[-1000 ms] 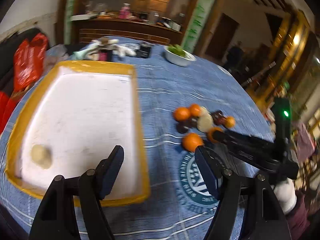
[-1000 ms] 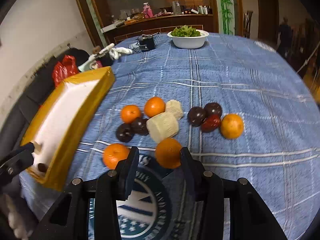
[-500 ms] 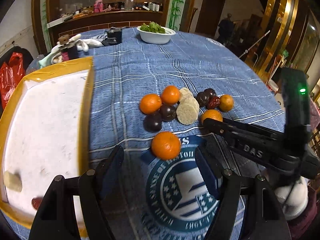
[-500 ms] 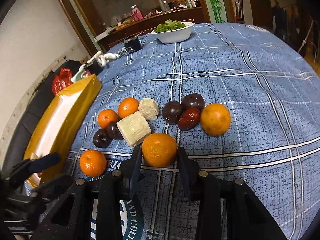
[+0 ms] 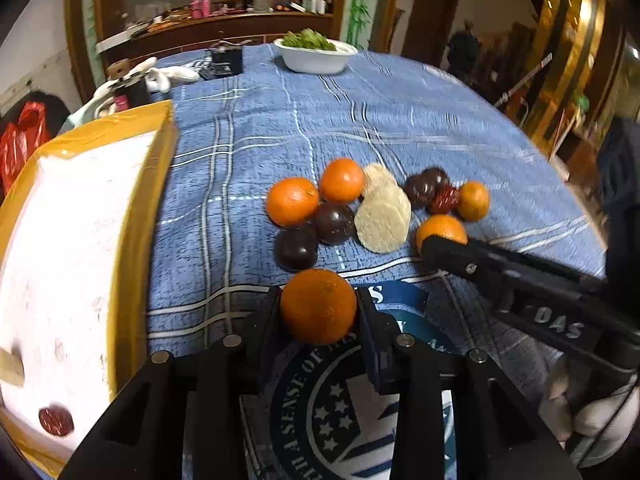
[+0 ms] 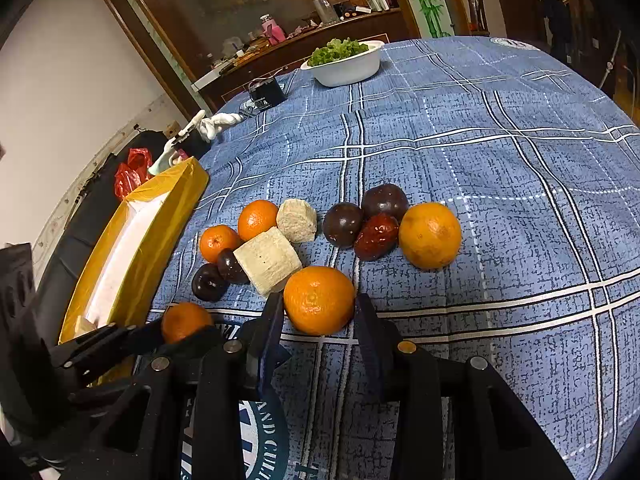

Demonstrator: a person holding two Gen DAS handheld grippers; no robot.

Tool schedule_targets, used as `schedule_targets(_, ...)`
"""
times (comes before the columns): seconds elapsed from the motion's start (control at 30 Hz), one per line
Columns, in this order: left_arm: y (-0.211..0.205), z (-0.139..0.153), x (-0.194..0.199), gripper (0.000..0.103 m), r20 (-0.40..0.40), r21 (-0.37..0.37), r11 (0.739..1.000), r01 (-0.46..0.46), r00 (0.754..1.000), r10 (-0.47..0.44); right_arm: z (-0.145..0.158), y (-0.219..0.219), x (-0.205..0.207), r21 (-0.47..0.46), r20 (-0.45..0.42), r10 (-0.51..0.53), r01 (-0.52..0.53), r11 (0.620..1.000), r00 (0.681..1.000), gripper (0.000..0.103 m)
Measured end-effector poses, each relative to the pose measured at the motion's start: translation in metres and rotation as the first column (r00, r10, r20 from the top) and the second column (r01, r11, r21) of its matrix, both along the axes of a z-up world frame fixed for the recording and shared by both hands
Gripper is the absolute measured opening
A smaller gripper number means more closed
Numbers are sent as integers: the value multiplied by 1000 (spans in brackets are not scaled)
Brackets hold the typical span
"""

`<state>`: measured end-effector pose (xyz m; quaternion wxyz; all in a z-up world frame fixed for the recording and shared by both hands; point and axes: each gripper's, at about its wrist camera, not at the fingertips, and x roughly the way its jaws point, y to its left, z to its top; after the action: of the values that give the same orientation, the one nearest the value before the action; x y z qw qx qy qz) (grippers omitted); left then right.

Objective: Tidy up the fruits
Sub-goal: 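Return to the fruit row and grasp a tangerine with each tool, then lower both tangerines into the white tray and open both tools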

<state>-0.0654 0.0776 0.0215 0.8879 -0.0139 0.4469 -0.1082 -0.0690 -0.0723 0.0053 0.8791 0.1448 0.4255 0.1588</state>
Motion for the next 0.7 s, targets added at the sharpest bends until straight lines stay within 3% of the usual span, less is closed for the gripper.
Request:
schedule_targets(0.27,35,21,-27,35,31,-115,992,-53,998,57,3,8,-1,-60,25,-1,3,998,1000,39)
schedule_targets(0.43,85,47,-44,35,89,-128,982,-141,984,153,19,11,-18,-82,62,-3,8,997,998,39)
schedule_targets(0.7,192,57,-51,35,107,-163,911,-378,911,397,79,72,-39,-75,131,156,-147,986,979,39)
